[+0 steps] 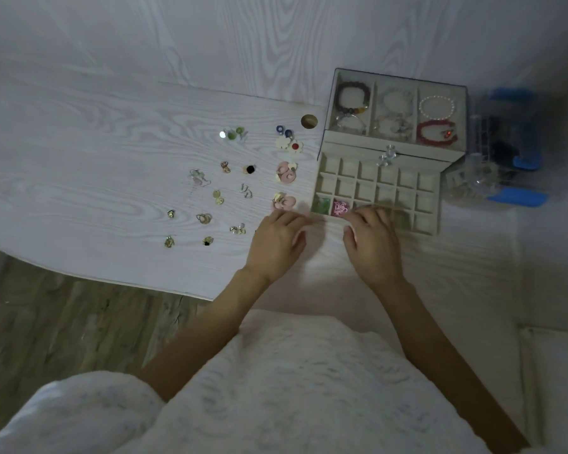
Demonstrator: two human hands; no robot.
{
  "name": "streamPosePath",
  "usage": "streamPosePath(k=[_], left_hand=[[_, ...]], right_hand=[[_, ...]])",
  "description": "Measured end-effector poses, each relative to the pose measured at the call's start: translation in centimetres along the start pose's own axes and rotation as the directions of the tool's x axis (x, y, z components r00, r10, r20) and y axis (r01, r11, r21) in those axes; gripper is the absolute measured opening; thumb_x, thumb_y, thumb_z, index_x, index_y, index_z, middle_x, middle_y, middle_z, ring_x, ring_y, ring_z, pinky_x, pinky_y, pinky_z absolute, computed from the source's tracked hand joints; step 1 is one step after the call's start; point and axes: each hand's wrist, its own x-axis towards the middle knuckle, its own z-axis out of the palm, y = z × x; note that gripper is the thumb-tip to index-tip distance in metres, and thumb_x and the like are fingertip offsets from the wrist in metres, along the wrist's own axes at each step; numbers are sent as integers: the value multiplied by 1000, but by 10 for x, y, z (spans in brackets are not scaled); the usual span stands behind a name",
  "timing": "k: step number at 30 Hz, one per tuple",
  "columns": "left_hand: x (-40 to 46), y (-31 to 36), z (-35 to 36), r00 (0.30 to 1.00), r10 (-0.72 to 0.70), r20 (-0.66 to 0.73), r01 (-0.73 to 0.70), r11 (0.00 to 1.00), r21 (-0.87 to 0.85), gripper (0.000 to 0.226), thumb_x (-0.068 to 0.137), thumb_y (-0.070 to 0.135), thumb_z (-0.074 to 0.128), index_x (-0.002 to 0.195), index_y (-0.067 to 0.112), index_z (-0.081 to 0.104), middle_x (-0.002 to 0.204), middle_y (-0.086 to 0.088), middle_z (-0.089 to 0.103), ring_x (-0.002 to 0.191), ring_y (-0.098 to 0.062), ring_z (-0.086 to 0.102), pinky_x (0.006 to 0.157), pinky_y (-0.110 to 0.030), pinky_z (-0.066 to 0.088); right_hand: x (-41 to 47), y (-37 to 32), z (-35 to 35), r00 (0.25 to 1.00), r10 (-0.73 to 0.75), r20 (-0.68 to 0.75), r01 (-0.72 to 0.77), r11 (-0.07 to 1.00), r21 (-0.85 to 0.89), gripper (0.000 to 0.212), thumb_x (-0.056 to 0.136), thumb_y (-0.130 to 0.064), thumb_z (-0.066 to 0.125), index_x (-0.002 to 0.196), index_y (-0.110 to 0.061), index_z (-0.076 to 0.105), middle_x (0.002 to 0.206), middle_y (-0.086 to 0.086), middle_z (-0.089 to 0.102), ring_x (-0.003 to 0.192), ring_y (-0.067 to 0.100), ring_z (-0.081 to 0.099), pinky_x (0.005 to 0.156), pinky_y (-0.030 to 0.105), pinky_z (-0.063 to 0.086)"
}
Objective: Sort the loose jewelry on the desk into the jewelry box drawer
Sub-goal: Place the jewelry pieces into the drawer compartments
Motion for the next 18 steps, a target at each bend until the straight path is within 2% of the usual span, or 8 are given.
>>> streamPosePath(k=[3, 5, 7, 10, 13, 18], left_hand=[[-20, -21, -10, 979, -184, -92, 181, 983, -36, 21, 82, 16, 55, 101, 14, 64, 96, -4, 68, 89, -28, 56, 76, -34, 45], [-35, -34, -14, 950, -295, -100, 292, 955, -51, 23, 80, 12, 63, 103, 12, 61, 96, -6, 67, 88, -28, 56, 75, -35, 45], [-47, -43, -16, 933, -353, -73, 349, 935, -59, 29, 80, 11, 65, 108, 10, 59, 100, -7, 65, 89, -27, 56, 76, -35, 45], [-54, -48, -17, 928, -370, -44, 367, 928, -65, 33, 81, 9, 64, 114, 8, 58, 104, -10, 63, 91, -27, 57, 76, -33, 45], [-43, -47, -18, 940, -341, -24, 338, 938, -81, 33, 84, 9, 61, 117, 6, 57, 108, -12, 62, 97, -28, 57, 78, -35, 47], [-18, -46, -12, 950, -273, 153, 276, 961, -1, 34, 82, 10, 63, 116, 7, 60, 112, -17, 60, 100, -35, 54, 81, -42, 48]], right_hand=[[-2, -25, 9, 987, -127, 98, 115, 986, 123, 23, 85, -4, 55, 105, -7, 66, 99, 10, 64, 94, 30, 58, 74, 35, 50], [1, -42, 21, 963, -189, 192, 154, 971, 185, 24, 85, -4, 58, 108, -8, 65, 100, 10, 64, 94, 28, 59, 69, 37, 52], [4, -57, 35, 937, -240, 252, 199, 964, 177, 26, 84, -9, 61, 111, -8, 62, 101, 10, 62, 95, 29, 58, 66, 36, 51], [13, -75, 51, 920, -262, 292, 226, 963, 149, 34, 82, -16, 67, 114, -11, 60, 101, 10, 59, 94, 29, 55, 64, 40, 53], [15, -76, 58, 918, -260, 300, 225, 963, 148, 29, 84, -17, 65, 113, -16, 63, 99, 10, 56, 92, 28, 53, 61, 40, 52], [2, -56, 54, 947, -227, 229, 202, 971, 128, 20, 78, -12, 69, 98, -13, 66, 94, 4, 62, 87, 25, 60, 58, 34, 55]])
